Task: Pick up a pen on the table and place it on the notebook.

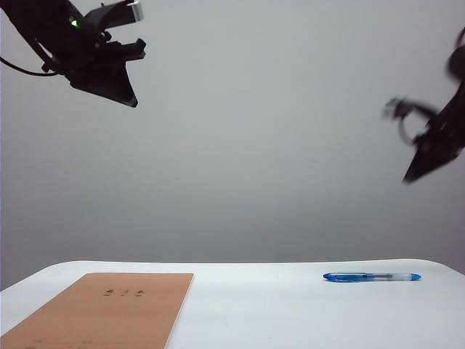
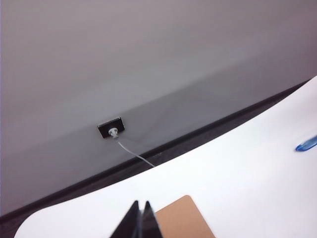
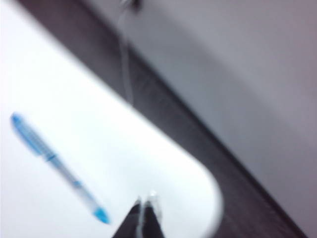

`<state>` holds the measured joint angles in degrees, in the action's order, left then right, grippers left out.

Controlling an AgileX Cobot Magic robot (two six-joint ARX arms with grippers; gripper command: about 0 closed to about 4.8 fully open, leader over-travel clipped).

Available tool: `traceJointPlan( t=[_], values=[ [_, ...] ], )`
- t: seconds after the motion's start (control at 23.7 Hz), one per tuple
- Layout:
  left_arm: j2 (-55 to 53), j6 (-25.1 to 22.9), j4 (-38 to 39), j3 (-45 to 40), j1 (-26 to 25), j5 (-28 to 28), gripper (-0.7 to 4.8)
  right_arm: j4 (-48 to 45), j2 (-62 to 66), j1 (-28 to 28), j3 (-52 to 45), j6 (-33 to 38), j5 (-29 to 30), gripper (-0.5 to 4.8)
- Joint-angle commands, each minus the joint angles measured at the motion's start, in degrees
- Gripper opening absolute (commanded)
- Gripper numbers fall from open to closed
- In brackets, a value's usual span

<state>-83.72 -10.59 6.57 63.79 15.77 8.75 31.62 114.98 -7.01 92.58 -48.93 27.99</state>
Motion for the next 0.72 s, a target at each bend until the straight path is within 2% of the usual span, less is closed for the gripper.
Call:
traceJointPlan(
  t=[0.04, 0.08, 0.13, 0.17, 0.25, 0.3, 0.38, 0.42, 0.46, 0.59, 0.68, 0.72],
  values=[
    [-0.17, -0.15, -0.66, 0.33, 0.00, 0.50, -0.05, 4.24, 3.56, 4.79, 0.22, -5.40, -2.36, 0.83],
    [-0.15, -0.28, -0.70, 0.33, 0.00, 0.50, -0.05, 5.75, 5.42, 7.32, 0.22, -8.72, -6.51, 1.35],
    [-0.15, -0.61, -0.68, 0.33, 0.00, 0.50, -0.05, 6.21, 6.19, 8.50, 0.22, -10.12, -9.16, 1.58],
    [-0.17, -1.07, -0.63, 0.33, 0.00, 0.50, -0.05, 6.99, 7.72, 10.75, 0.22, -13.59, -13.86, 2.09],
    [-0.17, -1.25, -0.68, 0.31, 0.02, 0.50, -0.05, 7.87, 9.16, 12.66, 0.22, -17.00, -14.95, 2.55],
    [-0.17, -1.25, -0.66, 0.31, 0.02, 0.52, -0.05, 7.85, 9.51, 13.16, 0.24, -17.40, -15.04, 2.58],
    [-0.17, -1.25, -0.59, 0.31, 0.02, 0.52, -0.05, 7.69, 9.90, 13.22, 0.26, -17.99, -15.28, 2.98],
    [-0.17, -1.25, -0.59, 0.31, 0.00, 0.52, -0.05, 7.54, 9.97, 13.29, 0.26, -18.75, -15.76, 3.33],
    [-0.17, -1.22, -0.57, 0.31, 0.00, 0.55, -0.05, 6.73, 10.21, 13.22, 0.26, -19.34, -16.66, 4.05],
    [-0.17, -1.22, -0.59, 0.31, 0.02, 1.27, -0.05, 5.05, 10.23, 12.76, 0.31, -22.56, -16.92, 4.20],
    [-0.17, -1.40, -0.66, 0.31, 0.02, 5.27, -0.05, 3.78, 10.23, 12.74, 0.33, -25.09, -17.59, 4.16],
    [-0.17, -2.29, -0.61, 0.31, 0.02, 8.48, -0.05, 3.50, 10.27, 12.74, 0.33, -26.16, -17.55, 3.85]
  ],
)
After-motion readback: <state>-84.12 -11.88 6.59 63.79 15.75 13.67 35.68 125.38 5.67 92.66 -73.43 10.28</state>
